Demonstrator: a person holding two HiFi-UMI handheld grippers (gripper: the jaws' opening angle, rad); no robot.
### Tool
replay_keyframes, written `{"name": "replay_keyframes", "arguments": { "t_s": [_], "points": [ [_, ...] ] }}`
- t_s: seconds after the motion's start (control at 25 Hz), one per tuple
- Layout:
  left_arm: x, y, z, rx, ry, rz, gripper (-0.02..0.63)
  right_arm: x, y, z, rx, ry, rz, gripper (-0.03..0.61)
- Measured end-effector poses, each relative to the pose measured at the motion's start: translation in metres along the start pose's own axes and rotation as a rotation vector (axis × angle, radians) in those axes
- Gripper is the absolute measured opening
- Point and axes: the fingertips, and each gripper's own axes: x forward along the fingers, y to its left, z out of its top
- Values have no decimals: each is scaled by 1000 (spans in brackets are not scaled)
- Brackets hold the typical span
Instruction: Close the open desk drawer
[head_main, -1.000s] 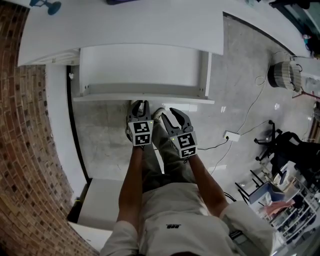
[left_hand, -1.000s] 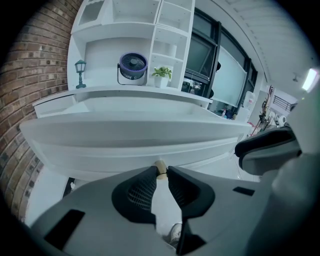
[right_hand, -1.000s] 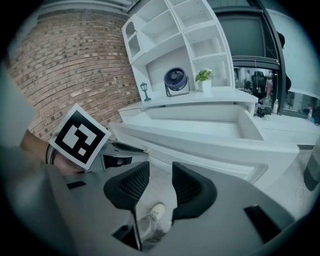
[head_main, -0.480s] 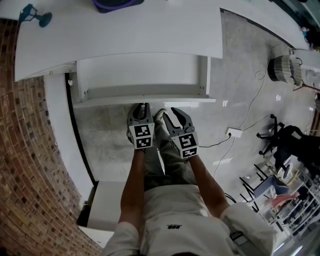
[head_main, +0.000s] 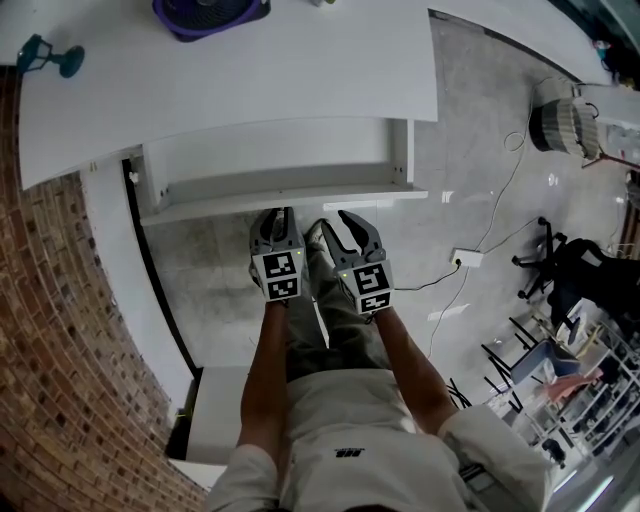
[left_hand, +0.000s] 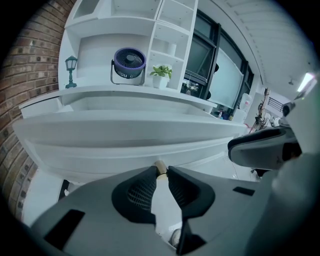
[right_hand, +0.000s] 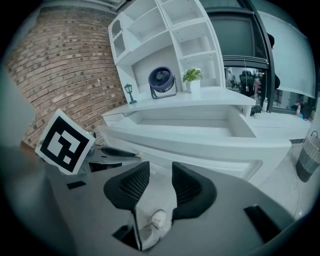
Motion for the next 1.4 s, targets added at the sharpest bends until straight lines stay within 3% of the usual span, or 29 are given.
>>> {"name": "replay_keyframes", "arguments": {
  "t_s": [1.4],
  "points": [
    [52, 23, 61, 50, 7, -49, 87, 55, -32, 48, 39, -17, -63, 135]
  ]
}}
